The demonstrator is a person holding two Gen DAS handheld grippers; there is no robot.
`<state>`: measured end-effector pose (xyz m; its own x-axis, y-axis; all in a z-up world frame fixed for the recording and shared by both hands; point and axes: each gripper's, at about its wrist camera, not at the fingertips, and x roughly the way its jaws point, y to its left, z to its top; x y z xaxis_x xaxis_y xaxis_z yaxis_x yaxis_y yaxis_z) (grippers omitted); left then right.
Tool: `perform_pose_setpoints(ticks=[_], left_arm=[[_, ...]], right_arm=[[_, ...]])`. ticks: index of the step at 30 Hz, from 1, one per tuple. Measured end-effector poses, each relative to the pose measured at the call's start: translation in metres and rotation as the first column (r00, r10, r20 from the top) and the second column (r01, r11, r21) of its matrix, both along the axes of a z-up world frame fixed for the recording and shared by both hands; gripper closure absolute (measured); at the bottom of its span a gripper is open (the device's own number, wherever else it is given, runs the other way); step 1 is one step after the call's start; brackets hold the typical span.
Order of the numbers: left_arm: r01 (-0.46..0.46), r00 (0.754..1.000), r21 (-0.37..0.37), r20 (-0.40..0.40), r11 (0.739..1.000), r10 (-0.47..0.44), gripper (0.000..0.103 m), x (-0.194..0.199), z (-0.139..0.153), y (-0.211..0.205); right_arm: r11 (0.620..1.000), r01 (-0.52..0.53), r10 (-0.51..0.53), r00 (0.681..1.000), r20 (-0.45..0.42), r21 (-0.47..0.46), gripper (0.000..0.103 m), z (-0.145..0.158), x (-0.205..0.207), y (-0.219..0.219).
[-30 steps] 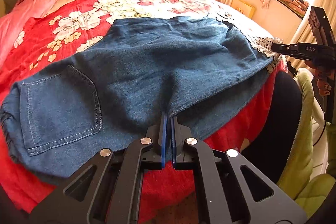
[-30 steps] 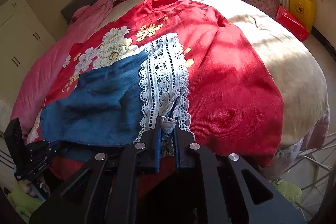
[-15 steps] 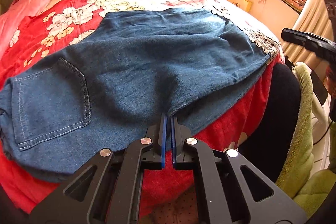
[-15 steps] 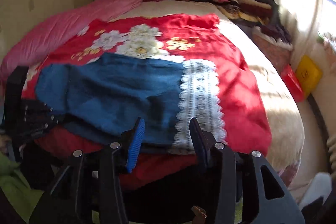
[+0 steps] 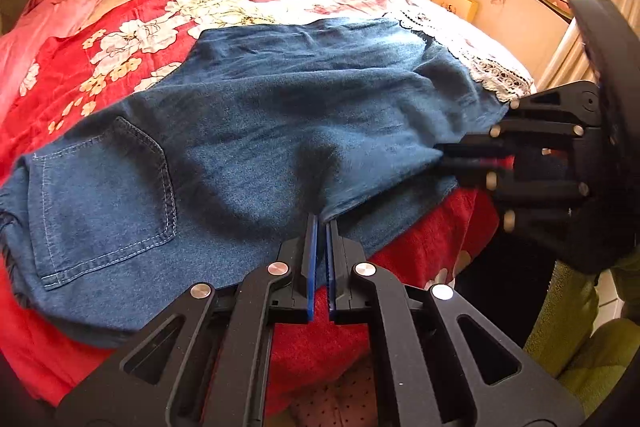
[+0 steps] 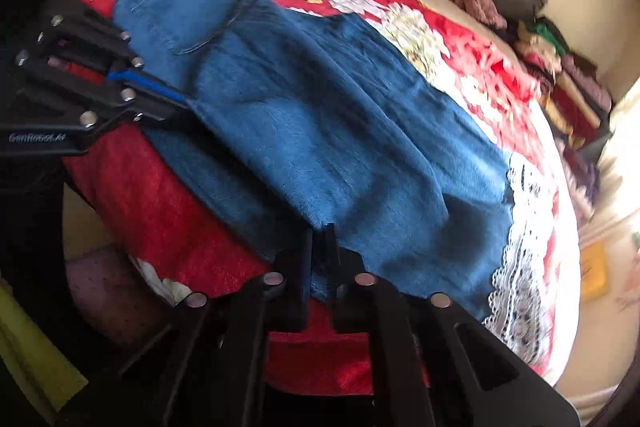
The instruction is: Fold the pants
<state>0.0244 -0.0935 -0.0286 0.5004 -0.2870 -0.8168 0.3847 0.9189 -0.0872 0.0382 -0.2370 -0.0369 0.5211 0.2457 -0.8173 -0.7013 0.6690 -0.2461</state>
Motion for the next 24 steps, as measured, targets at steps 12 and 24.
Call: perform_pose_setpoints(ticks=[12, 24], left_arm=[[0.005, 0.999, -0.031, -0.040, 0.999, -0.006, 0.089, -0.012, -0.001, 0.011], [-0.440, 0.892, -0.104, 0.066, 0.892, 0.448, 0.018, -0.012, 0.048, 0.144]], right_arm=[[0.988, 0.062, -0.045, 0.992, -0.117, 0.145, 0.082, 0.010, -0.003, -0.033], [0.864, 0.366, -0.369, 0.928, -0.059, 0.347, 0.056, 0.054, 0.017, -0.122]])
